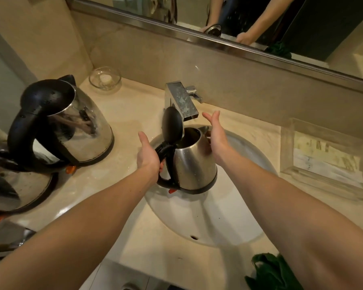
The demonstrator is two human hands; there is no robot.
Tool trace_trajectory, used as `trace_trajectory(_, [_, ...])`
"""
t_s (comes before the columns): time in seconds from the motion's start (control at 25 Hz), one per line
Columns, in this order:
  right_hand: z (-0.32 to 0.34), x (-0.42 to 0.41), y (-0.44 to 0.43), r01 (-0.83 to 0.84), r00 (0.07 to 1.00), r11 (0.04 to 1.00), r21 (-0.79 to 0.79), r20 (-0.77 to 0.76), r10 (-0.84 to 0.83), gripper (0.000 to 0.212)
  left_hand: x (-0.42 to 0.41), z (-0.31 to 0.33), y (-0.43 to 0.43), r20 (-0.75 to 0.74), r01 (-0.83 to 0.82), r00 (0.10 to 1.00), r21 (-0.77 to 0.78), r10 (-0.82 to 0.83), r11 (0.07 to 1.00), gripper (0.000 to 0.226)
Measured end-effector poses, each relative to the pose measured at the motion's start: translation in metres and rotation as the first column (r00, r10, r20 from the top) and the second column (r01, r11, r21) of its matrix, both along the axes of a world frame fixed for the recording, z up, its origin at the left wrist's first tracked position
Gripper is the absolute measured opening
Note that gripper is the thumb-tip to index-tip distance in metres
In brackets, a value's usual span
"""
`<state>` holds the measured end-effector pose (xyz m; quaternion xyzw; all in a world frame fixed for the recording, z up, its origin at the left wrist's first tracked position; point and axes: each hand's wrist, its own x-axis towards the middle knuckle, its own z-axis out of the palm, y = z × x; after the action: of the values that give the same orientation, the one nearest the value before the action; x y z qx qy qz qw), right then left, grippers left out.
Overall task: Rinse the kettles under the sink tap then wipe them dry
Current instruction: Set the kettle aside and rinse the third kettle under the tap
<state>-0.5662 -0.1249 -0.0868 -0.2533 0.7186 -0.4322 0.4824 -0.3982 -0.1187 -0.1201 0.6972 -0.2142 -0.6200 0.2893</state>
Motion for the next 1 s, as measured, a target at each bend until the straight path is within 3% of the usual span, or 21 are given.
trace_trajectory(0.16, [0.004,-0.002,-0.023,-0.085,0.996,0.996,-0.037,-0.034,0.084,0.063,-0.002,0.009,-0.013,-0.005,-0.044,0.999,-0.028,0.044,0.999,0.089])
trace_trajectory(0.56, [0.01,-0.009,-0.037,-0.127,0.992,0.99,-0.054,0.005,0.128,0.063,-0.01,0.014,-0.024,0.017,-0.082,0.996,-0.026,0.082,0.996,0.083])
trace_trajectory(1.0, [-0.002,-0.012,-0.042,-0.042,0.999,0.997,-0.063,0.021,0.044,0.06,-0.01,0.005,-0.03,0.043,-0.074,0.996,-0.031,0.075,0.997,0.095])
